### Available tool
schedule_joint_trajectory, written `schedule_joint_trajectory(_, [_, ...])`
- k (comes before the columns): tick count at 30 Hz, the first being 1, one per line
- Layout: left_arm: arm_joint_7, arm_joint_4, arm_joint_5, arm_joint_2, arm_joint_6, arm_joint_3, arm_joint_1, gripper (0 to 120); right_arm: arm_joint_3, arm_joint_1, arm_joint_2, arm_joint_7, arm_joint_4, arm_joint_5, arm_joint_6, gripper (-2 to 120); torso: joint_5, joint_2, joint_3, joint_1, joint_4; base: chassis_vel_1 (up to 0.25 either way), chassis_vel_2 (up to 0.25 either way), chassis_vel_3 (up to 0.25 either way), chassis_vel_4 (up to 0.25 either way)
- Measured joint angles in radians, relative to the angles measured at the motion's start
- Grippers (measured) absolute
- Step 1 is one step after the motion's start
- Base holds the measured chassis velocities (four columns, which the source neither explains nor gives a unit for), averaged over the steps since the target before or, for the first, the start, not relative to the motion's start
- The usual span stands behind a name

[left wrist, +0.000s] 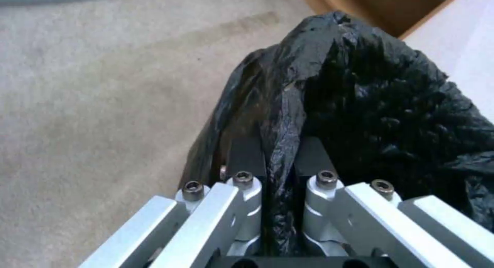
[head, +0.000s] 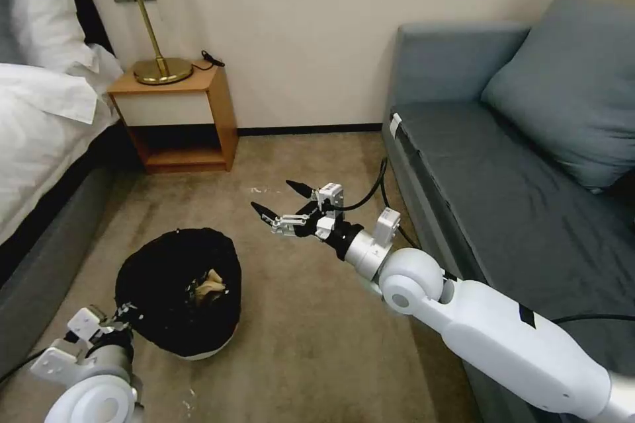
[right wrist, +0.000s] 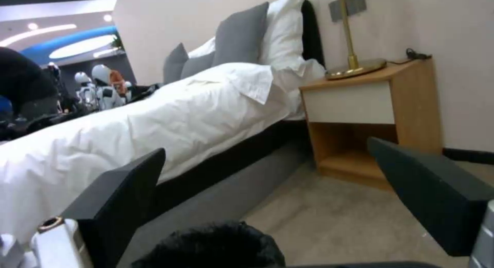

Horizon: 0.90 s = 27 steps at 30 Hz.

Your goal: Pick up the trash bin, then pick up the garbage on the floor and place it into the trash bin.

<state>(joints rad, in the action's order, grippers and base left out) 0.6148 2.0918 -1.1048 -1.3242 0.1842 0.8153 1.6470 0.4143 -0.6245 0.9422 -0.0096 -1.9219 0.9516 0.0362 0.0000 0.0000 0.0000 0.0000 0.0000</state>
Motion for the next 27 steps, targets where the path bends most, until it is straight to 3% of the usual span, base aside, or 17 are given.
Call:
schedule_joint_trajectory(9, [-0.011, -0.095, -0.006, -0.007, -0.037, -0.009, -0.037, 7, -0.009, -0.017, -0.015, -0.024, 0.014, -0.011, 0.015, 100, 0.0000, 0.000, 0.000, 0.000, -0.0001, 0.000, 0.000, 0.000, 0.000])
schedule_joint_trajectory(27, [-0.037, -0.134, 0.023, -0.017, -0.051, -0.006, -0.037, 8, -0.018, -0.029, -0.036, -0.050, 0.021, -0.017, 0.035, 100, 0.0001, 0.000, 0.000, 0.000, 0.0000, 0.000, 0.000, 0.000, 0.000])
